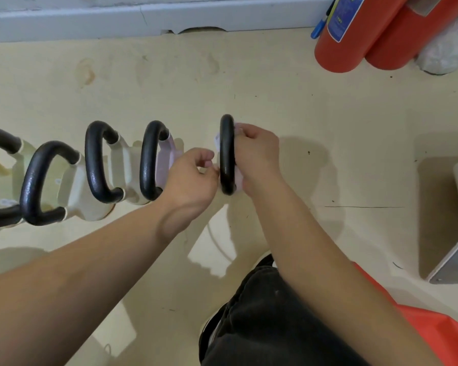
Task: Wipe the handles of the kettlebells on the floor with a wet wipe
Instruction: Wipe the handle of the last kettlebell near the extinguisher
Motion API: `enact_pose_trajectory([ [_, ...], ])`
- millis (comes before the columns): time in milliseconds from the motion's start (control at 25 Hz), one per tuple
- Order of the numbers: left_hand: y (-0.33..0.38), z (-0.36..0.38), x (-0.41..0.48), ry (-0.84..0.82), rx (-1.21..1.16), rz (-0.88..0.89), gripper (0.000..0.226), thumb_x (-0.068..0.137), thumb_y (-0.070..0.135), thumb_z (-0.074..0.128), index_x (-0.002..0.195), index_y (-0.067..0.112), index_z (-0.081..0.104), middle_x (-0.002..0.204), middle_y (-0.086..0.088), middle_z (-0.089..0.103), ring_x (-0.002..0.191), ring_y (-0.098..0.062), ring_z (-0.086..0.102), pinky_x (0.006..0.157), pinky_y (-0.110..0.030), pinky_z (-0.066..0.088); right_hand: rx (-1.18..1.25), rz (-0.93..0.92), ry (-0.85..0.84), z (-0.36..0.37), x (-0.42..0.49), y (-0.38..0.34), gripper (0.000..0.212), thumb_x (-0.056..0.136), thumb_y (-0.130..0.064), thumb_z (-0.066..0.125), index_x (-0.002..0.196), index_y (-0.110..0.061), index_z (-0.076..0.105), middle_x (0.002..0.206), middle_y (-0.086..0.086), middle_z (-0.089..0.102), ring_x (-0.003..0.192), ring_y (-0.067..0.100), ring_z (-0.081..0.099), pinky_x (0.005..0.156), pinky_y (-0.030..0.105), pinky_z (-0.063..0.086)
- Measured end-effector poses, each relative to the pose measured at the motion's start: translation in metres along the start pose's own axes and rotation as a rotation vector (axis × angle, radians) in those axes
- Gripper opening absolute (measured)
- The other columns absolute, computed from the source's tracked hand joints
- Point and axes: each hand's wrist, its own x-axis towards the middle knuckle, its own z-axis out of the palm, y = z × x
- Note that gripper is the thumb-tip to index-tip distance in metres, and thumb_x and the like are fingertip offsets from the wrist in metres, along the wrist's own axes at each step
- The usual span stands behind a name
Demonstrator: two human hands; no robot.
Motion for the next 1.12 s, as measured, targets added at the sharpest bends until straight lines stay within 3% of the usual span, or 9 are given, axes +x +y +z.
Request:
enact_pose_trajectory([
  [80,-0.007,0.004,-0.004,-0.025,-0.024,-0.014,0.027,0.097,0.017,0.057,0.124,0.022,0.061,0.11,0.006,0.063,0.083,-0.014,0.065,0.081,-0.038,0.059,0.026,0.044,-0.033,-0.002,-0.015,0.003,0.029,0.09,-0.002,0.054,0.072,-0.006,0.077,0.08,0.016,0.078,0.066,0.024,0.07,0.07,0.042,0.057],
  [200,-0.012,0.006,-0.004,-0.019,-0.03,-0.034,0.02,0.098,0.014,0.055,0.112,0.023,0.066,0.108,0.005,0.068,0.09,-0.021,0.069,0.084,-0.039,0.06,-0.119,-0.051,-0.051,-0.022,-0.043,0.017,0.04,0.09,-0.005,0.059,0.067,-0.029,0.081,0.085,0.006,0.08,0.09,0.027,0.075,0.09,0.041,0.061],
  [360,-0.003,0.012,-0.007,-0.024,-0.026,-0.035,0.024,0.096,0.005,0.048,0.102,0.018,0.068,0.1,-0.002,0.074,0.096,-0.025,0.07,0.086,-0.04,0.06,-0.391,-0.191,-0.119,-0.044,-0.064,0.046,0.042,0.096,-0.015,0.06,0.088,-0.052,0.077,0.082,-0.023,0.076,0.08,0.002,0.07,0.075,0.022,0.052],
  [440,-0.003,0.013,-0.007,-0.023,-0.051,-0.056,0.027,0.094,0.002,0.046,0.104,0.015,0.067,0.103,-0.006,0.073,0.098,-0.027,0.069,0.09,-0.043,0.059,-0.519,-0.241,-0.166,-0.052,-0.058,0.056,0.039,0.099,-0.011,0.056,0.112,-0.043,0.077,0.068,-0.032,0.067,0.063,-0.006,0.061,0.065,0.011,0.042],
  [520,-0.005,0.013,-0.006,-0.015,-0.076,-0.079,0.029,0.094,0.003,0.047,0.112,0.017,0.066,0.107,-0.004,0.071,0.101,-0.026,0.068,0.093,-0.046,0.058,-0.677,-0.317,-0.189,-0.049,-0.051,0.057,0.047,0.098,-0.005,0.051,0.124,-0.038,0.073,0.07,-0.021,0.065,0.06,0.0,0.055,0.062,0.015,0.039],
  [680,-0.007,0.008,-0.003,-0.016,-0.103,-0.117,0.031,0.096,0.007,0.049,0.12,0.019,0.063,0.11,0.003,0.068,0.106,-0.021,0.067,0.096,-0.045,0.057,-0.611,-0.304,-0.176,-0.034,-0.05,0.049,0.05,0.093,-0.002,0.047,0.111,-0.038,0.077,0.064,-0.023,0.065,0.06,0.001,0.054,0.059,0.015,0.039],
  [840,-0.006,0.01,-0.007,-0.023,-0.106,-0.115,0.024,0.096,0.014,0.051,0.115,0.023,0.064,0.106,0.002,0.071,0.102,-0.023,0.069,0.092,-0.046,0.059,-0.267,-0.094,-0.097,-0.044,-0.076,0.035,0.038,0.099,-0.009,0.055,0.114,-0.037,0.076,0.097,-0.028,0.073,0.083,-0.021,0.062,0.074,0.0,0.045],
  [960,-0.003,0.011,-0.007,-0.043,-0.133,-0.107,0.023,0.092,0.008,0.051,0.107,0.018,0.066,0.098,-0.004,0.074,0.094,-0.027,0.071,0.083,-0.044,0.061,-0.064,-0.035,-0.094,-0.039,-0.084,0.021,0.034,0.1,-0.011,0.057,0.129,-0.025,0.07,0.128,-0.017,0.067,0.109,-0.008,0.062,0.094,0.013,0.05],
  [1120,0.001,0.003,-0.009,-0.089,-0.211,-0.137,0.007,0.086,0.01,0.056,0.082,0.004,0.054,0.069,-0.004,0.051,0.071,-0.022,0.047,0.064,-0.032,0.043,-0.361,-0.275,-0.18,-0.002,-0.086,0.017,0.044,0.103,-0.012,0.047,0.14,-0.031,0.061,0.129,-0.004,0.067,0.112,0.007,0.065,0.096,0.018,0.051],
])
